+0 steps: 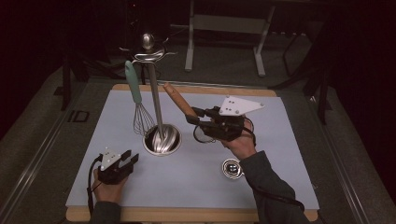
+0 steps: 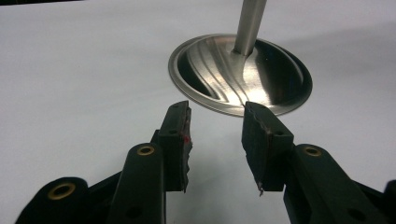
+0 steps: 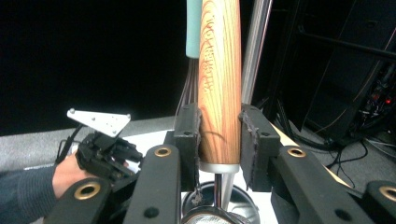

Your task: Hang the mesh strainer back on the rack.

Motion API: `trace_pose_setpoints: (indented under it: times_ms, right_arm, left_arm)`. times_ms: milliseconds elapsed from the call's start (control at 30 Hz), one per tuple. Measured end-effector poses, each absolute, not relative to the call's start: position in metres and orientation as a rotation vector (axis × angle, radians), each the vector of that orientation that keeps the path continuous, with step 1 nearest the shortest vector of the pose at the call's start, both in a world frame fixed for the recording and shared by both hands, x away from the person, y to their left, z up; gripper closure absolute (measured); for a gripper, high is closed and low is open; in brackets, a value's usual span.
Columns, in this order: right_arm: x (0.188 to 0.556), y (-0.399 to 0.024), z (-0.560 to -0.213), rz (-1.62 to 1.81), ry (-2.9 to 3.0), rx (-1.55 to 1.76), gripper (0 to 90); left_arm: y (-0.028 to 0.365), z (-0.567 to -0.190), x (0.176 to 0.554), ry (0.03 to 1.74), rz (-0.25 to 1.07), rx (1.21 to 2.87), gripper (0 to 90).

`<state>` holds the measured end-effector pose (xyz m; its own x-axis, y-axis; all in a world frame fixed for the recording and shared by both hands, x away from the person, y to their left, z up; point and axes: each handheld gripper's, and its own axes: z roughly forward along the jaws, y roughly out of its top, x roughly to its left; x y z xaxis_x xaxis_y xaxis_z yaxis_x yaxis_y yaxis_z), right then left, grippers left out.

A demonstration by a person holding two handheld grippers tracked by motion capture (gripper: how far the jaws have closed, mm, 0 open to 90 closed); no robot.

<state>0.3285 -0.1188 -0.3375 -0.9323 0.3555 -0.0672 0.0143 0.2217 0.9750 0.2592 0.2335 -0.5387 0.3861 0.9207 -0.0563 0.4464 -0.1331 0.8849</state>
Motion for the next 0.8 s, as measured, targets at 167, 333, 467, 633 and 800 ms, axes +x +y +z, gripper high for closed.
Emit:
trace_pose_setpoints:
  times_ms: [167,333,467,633,800]
  right_arm:
    - [0.329,-0.117,-0.332,1.801,2.201,0.348,70.7]
    - [0.331,-0.115,-0.325,1.802,2.184,0.343,70.8]
    - [0.333,-0.115,-0.319,1.807,2.175,0.344,70.7]
    - [0.332,-0.112,-0.309,1.848,2.149,0.334,70.7]
    - [0.332,-0.106,-0.305,1.861,2.137,0.322,70.7]
  left_arm:
    - [0.233,-0.539,0.259,1.204,0.661,1.745,62.4]
    - [0.233,-0.539,0.259,1.203,0.66,1.745,62.4]
    - [0.233,-0.539,0.259,1.202,0.661,1.749,62.4]
    - [0.233,-0.539,0.26,1.202,0.662,1.751,62.4]
    - [0.233,-0.539,0.259,1.202,0.662,1.75,62.4]
